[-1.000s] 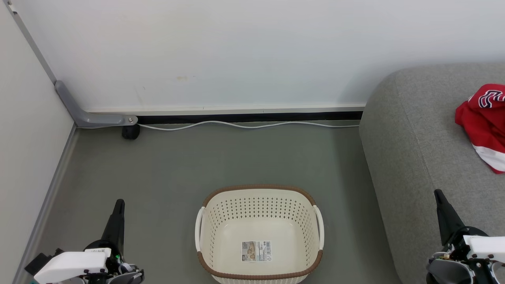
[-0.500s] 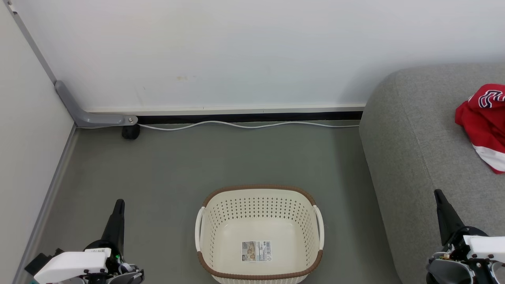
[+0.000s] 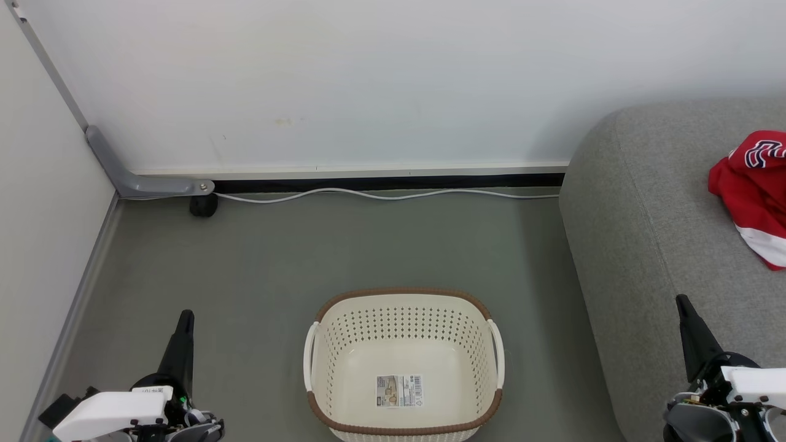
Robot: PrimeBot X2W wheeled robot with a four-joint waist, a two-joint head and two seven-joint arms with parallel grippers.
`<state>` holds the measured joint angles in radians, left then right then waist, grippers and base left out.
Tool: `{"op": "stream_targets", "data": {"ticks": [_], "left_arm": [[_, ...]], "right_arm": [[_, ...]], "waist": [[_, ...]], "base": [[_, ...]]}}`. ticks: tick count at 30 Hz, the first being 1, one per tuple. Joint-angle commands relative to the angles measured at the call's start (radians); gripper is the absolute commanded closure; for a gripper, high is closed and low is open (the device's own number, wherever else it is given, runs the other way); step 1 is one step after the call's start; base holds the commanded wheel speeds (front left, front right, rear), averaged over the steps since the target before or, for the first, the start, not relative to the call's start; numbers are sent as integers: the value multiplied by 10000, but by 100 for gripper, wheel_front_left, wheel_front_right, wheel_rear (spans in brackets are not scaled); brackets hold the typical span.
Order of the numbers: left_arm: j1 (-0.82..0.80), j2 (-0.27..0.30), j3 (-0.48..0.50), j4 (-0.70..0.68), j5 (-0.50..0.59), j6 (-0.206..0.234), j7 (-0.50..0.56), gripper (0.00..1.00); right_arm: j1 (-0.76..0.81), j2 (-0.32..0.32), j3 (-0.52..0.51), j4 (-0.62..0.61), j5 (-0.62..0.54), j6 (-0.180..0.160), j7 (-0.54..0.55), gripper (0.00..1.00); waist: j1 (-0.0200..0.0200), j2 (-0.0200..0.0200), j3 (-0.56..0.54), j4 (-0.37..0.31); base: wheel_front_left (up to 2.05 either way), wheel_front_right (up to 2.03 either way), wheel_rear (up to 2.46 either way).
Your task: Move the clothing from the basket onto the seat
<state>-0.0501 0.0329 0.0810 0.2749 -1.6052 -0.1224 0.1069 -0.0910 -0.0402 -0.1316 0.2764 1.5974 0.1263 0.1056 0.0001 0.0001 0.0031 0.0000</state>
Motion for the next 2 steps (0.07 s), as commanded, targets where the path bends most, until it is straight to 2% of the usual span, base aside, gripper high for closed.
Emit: {"op": "stream_targets", "data": {"ticks": [1, 2], "left_arm": [[-579, 173, 325, -298, -36, -83, 61, 100], [-579, 173, 325, -298, -36, -83, 61, 100]], "right_arm": [[-169, -100, 180, -317, 114, 44, 75, 100], [-169, -100, 180, -317, 114, 44, 75, 100]], "waist": [[0, -1, 0, 0], [0, -1, 0, 0]], "base": [[0, 0, 0], [0, 0, 0]]}}
